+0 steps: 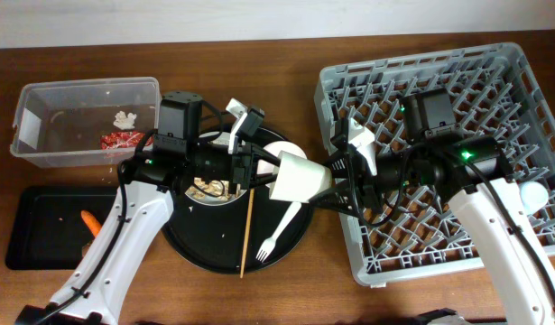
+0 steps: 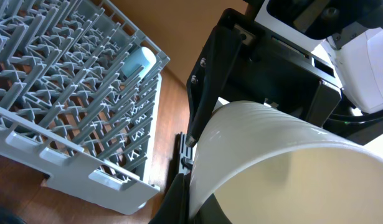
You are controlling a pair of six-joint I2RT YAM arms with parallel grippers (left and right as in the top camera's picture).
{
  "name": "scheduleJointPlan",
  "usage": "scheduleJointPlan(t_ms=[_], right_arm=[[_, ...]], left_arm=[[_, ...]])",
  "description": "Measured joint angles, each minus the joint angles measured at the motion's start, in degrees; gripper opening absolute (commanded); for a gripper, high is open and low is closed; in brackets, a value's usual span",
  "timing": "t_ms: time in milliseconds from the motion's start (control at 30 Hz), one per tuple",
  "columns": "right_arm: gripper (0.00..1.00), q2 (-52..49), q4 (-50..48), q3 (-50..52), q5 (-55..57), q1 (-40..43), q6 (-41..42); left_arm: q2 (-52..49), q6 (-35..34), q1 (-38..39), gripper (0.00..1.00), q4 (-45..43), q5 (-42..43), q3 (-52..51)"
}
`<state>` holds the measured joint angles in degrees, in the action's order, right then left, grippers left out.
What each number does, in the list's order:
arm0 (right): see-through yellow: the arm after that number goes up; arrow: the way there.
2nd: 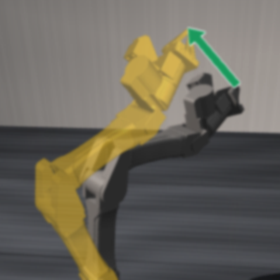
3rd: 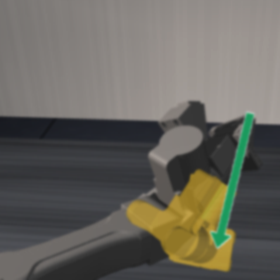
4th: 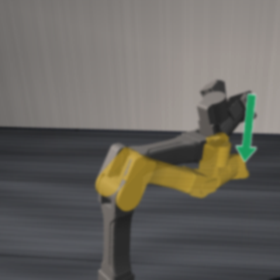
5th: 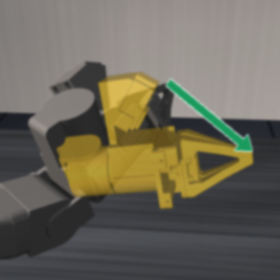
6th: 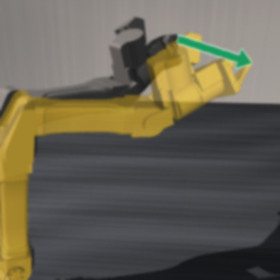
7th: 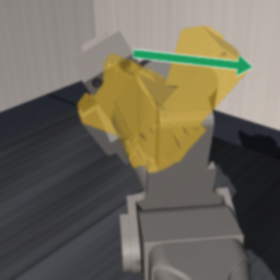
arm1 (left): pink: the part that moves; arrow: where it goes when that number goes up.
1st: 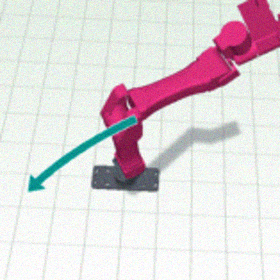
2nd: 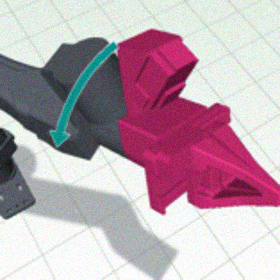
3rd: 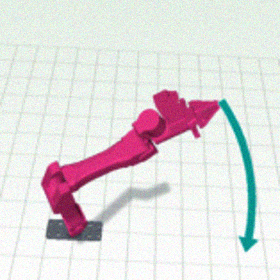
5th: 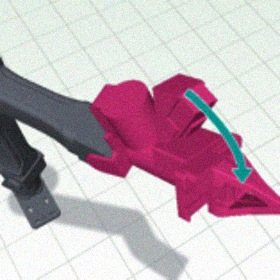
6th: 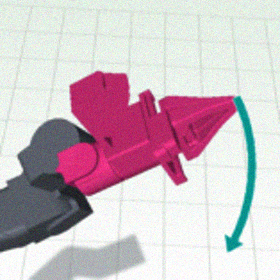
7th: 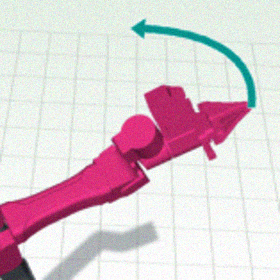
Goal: Sort waste into correct bins and load items into the dishwasher rack
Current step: 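Pass the white cup from the left gripper to the right gripper, then carry the white cup with the right gripper into the rack's right side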
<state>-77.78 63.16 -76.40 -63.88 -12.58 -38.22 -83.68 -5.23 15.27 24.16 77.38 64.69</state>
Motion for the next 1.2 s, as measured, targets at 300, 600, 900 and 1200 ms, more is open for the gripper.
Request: scheduleJointPlan(t_ms=[300,600,900,1200], right_arm=[[0.46,0.0,0.0,0.0,2.0,0.0,2.3],[0.40,0.0,0.7,-0.1,33.0,0.0,20.4],[0.36,0.0,3.8,-6.4,55.2,11.8,35.9],[0.36,-1.5,3.9,-8.6,59.3,37.1,41.3]], left_arm=[[0.0,0.3,0.1,0.28,3.5,-6.2,0.1],[0.0,-0.8,-4.0,0.30,19.8,-44.2,0.1],[0.0,-1.3,-10.0,0.29,23.9,-57.1,0.1],[0.0,-1.3,-10.1,0.29,24.3,-58.4,0.1]])
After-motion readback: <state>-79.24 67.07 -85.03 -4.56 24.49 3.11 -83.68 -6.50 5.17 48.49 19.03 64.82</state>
